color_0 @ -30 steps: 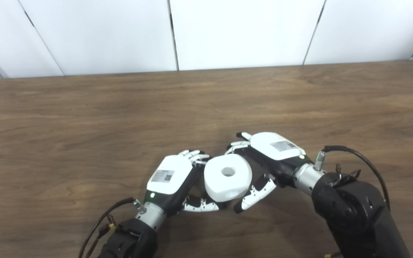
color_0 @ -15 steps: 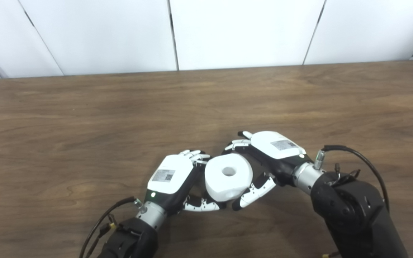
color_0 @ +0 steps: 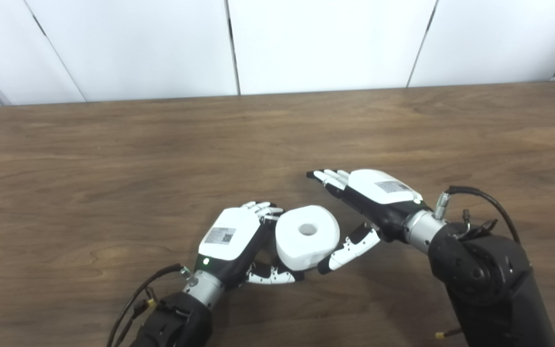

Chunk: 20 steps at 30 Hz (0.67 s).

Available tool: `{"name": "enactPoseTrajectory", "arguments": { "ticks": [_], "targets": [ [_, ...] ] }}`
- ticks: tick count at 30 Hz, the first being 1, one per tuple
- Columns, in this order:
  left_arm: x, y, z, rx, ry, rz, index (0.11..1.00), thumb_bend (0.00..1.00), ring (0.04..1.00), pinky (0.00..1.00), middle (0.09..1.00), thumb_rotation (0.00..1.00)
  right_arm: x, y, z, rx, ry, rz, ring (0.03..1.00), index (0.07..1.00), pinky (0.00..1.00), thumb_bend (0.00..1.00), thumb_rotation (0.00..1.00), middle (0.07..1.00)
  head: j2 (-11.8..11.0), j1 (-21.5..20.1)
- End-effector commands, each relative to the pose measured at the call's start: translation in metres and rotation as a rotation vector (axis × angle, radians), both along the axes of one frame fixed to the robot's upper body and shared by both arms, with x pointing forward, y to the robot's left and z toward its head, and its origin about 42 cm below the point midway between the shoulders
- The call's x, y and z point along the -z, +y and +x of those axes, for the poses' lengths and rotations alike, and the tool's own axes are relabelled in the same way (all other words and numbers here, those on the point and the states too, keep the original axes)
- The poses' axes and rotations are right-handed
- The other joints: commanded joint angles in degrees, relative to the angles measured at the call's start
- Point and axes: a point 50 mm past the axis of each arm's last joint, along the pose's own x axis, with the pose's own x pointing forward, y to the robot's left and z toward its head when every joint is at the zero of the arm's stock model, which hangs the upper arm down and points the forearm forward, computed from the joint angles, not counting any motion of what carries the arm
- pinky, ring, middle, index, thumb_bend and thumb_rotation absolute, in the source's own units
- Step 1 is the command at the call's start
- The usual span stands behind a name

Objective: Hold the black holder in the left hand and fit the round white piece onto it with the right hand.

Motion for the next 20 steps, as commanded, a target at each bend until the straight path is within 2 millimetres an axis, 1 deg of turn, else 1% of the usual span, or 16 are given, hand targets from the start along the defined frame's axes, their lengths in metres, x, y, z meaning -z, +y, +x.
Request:
{"name": "enactPoseTrajectory", "arguments": {
  "ticks": [1, 9, 13, 20],
  "targets": [
    [0.019, 0.005, -0.008, 0.009, 0.099, 0.061, 0.487, 0.52, 0.858, 0.87, 0.783, 0.05, -0.019, -0.001, 0.001, -0.017, -0.063, 0.001, 1.000, 1.000, 1.00, 1.00, 0.48, 1.000, 0.0, 0.2],
    [0.017, 0.011, -0.009, -0.011, 0.103, 0.070, 0.487, 0.52, 0.852, 0.87, 0.785, 0.05, -0.035, -0.011, 0.000, -0.009, -0.005, -0.049, 1.000, 1.000, 1.00, 1.00, 0.47, 1.000, 0.3, 0.6],
    [0.016, 0.014, -0.009, -0.018, 0.108, 0.073, 0.488, 0.52, 0.847, 0.86, 0.784, 0.05, -0.040, -0.015, 0.000, 0.021, -0.039, -0.041, 1.000, 1.000, 1.00, 1.00, 0.43, 1.000, 0.4, 0.6],
    [0.014, 0.023, -0.008, -0.036, 0.119, 0.068, 0.488, 0.52, 0.844, 0.86, 0.786, 0.05, -0.042, -0.022, 0.002, 0.059, -0.066, -0.033, 1.000, 1.000, 1.00, 1.00, 0.45, 1.000, 0.6, 1.1]
  ]
}}
